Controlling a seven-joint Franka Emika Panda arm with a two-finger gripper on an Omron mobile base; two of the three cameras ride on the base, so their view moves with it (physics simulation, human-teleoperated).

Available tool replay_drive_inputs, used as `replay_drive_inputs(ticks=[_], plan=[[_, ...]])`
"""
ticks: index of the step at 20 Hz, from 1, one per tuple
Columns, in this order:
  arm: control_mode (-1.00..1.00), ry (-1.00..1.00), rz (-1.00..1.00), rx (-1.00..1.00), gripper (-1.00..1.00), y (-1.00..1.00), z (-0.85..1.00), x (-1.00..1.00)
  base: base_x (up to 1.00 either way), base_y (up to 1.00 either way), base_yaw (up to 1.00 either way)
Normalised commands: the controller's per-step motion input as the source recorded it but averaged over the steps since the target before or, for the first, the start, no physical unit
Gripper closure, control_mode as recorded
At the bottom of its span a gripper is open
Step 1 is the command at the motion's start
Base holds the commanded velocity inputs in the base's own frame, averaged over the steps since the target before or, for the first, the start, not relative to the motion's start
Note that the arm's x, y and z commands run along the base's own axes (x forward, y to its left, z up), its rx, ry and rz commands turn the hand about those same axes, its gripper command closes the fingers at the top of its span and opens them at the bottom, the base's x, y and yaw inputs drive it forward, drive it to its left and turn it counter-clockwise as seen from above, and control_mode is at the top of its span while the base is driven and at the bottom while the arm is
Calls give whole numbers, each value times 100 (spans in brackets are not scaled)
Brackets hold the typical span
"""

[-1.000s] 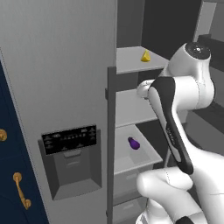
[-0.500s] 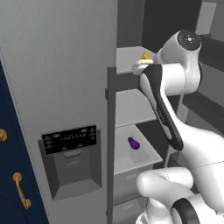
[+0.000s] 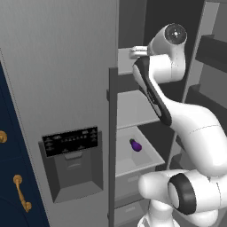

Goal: Grab a lemon wedge from the fridge and one ice cube from the ice bowl, and put them in the glass of lemonade.

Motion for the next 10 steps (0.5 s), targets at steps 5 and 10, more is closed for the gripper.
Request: replay_drive_inputs(ticks=[5, 10], plan=[[-100, 38, 0, 0, -100, -22, -4, 89, 0, 0, 0], [-100, -5, -2, 0, -100, -33, -11, 23, 0, 0, 0]])
